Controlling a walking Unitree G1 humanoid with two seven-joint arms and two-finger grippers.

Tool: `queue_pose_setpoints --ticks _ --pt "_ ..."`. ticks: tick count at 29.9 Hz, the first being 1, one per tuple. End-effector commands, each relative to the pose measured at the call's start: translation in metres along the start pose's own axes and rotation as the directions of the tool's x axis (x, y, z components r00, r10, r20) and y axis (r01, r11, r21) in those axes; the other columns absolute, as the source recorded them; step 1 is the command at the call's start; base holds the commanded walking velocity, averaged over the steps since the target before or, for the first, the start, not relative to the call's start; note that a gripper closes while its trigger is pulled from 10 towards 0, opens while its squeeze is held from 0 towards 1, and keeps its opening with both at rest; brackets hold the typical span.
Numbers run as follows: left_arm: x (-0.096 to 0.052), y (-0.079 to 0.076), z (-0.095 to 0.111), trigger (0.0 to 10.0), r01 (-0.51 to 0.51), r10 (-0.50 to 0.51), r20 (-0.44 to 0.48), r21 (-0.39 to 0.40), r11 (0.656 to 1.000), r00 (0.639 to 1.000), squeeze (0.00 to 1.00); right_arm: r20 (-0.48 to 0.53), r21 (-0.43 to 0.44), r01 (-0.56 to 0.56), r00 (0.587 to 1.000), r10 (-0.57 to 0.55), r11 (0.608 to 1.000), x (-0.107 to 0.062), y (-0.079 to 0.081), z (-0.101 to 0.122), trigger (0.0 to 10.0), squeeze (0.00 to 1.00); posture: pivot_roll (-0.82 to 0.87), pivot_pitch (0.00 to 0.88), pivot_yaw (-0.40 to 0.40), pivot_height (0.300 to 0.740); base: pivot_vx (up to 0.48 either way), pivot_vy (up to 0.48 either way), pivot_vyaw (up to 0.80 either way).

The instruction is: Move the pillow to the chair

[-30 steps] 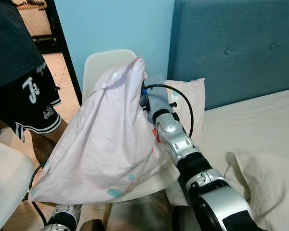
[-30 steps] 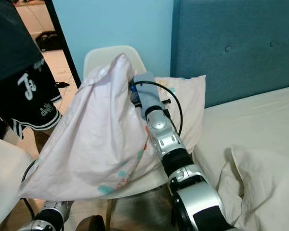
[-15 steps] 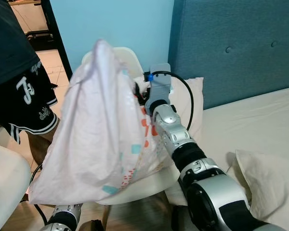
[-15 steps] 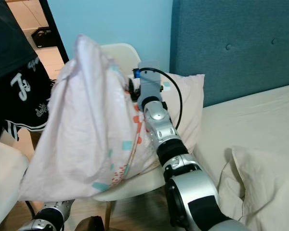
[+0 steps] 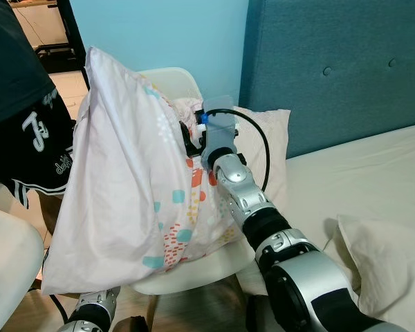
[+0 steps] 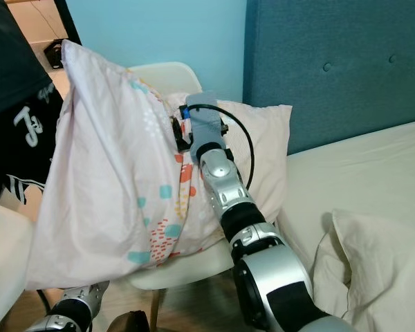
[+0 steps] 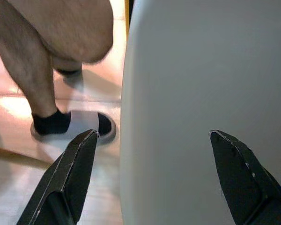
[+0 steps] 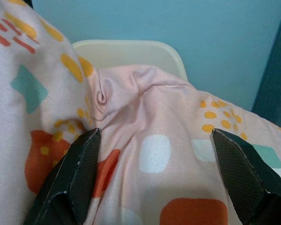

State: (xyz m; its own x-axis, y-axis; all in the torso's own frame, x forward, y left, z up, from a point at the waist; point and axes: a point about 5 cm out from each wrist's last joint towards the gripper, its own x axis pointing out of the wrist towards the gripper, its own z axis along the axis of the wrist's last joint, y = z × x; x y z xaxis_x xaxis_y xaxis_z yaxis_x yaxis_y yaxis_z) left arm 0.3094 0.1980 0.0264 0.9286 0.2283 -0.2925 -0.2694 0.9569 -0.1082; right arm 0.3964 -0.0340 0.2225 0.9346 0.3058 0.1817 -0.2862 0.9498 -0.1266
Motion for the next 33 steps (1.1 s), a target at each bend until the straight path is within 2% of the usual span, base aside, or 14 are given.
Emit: queue_pose_setpoints --ticks 1,4,7,11,15,19,21,22,24,26,27,31,33 --pt "-0.002 0.000 -0.010 10.0 -0.001 0.002 -0.063 0.013 1.000 0.998 0.00 0.000 0.004 -0.002 1.000 0.002 1.000 -0.003 -0.001 -0.005 10.0 0.00 -0.11 0.014 0.030 0.545 0.000 0.000 0.00" --pt "-0.008 0.012 -0.028 10.0 -0.049 0.051 -0.149 0.011 0.999 0.988 0.00 0.011 -0.021 -0.015 1.000 0.016 1.000 -0.005 0.000 -0.006 10.0 0.00 -0.11 0.015 0.034 0.545 0.000 0.000 0.00" --pt "-0.015 0.032 -0.039 10.0 -0.135 0.131 -0.194 -0.009 0.991 0.972 0.00 0.036 0.020 -0.031 0.999 0.030 0.999 -0.008 0.001 -0.005 10.0 0.00 -0.12 0.019 0.036 0.545 0.000 0.000 0.00" --pt "-0.017 0.040 -0.040 10.0 -0.169 0.166 -0.194 0.001 0.986 0.967 0.00 0.046 0.043 -0.031 0.999 0.029 0.999 -0.009 0.000 -0.004 10.0 0.00 -0.11 0.022 0.035 0.545 0.000 0.000 0.00" --pt "-0.016 0.060 -0.031 10.0 -0.247 0.245 -0.158 0.011 0.969 0.957 0.00 0.065 0.099 -0.047 0.997 0.041 0.994 -0.012 -0.002 -0.004 10.0 0.00 -0.11 0.024 0.036 0.545 0.000 0.000 0.00" --pt "-0.013 0.068 -0.023 10.0 -0.257 0.256 -0.130 0.012 0.966 0.958 0.00 0.085 0.124 -0.055 0.995 0.044 0.991 -0.015 -0.004 -0.004 10.0 0.00 -0.11 0.024 0.039 0.545 0.000 0.000 0.00" --pt "-0.010 0.069 -0.019 10.0 -0.223 0.232 -0.129 0.077 0.972 0.964 0.00 0.060 0.162 -0.043 0.998 0.034 0.986 -0.015 -0.009 -0.007 10.0 0.00 -0.11 0.024 0.041 0.545 0.000 0.000 0.00" --pt "-0.011 0.069 -0.024 10.0 -0.199 0.220 -0.171 0.132 0.971 0.960 0.00 0.039 0.156 -0.039 0.999 0.033 0.987 -0.015 -0.011 -0.010 10.0 0.00 -0.11 0.024 0.043 0.545 0.000 0.000 0.00" --pt "-0.014 0.068 -0.035 10.0 -0.163 0.207 -0.249 0.186 0.969 0.946 0.00 0.010 0.134 -0.033 0.999 0.032 0.990 -0.016 -0.014 -0.014 10.0 0.00 -0.11 0.024 0.044 0.545 0.000 0.000 0.00" --pt "-0.024 0.068 -0.054 10.0 -0.145 0.201 -0.358 0.178 0.973 0.912 0.00 -0.016 0.142 -0.034 0.999 0.037 0.989 -0.017 -0.014 -0.019 10.0 0.00 -0.11 0.025 0.045 0.545 0.000 0.000 0.00" --pt "-0.024 0.068 -0.054 10.0 -0.145 0.201 -0.358 0.178 0.973 0.912 0.00 -0.016 0.142 -0.034 0.999 0.037 0.989 -0.017 -0.014 -0.019 10.0 0.00 -0.11 0.025 0.045 0.545 0.000 0.000 0.00" --pt "-0.045 0.071 -0.086 10.0 -0.144 0.195 -0.499 0.139 0.980 0.844 0.00 -0.007 0.214 -0.119 0.992 0.124 0.970 -0.020 -0.006 -0.020 10.0 0.00 -0.11 0.028 0.048 0.545 0.000 0.000 0.00" --pt "-0.048 0.072 -0.091 10.0 -0.149 0.196 -0.517 0.132 0.980 0.833 0.00 0.002 0.224 -0.140 0.990 0.144 0.964 -0.021 -0.004 -0.019 10.0 0.00 -0.11 0.028 0.048 0.545 0.000 0.000 0.00"
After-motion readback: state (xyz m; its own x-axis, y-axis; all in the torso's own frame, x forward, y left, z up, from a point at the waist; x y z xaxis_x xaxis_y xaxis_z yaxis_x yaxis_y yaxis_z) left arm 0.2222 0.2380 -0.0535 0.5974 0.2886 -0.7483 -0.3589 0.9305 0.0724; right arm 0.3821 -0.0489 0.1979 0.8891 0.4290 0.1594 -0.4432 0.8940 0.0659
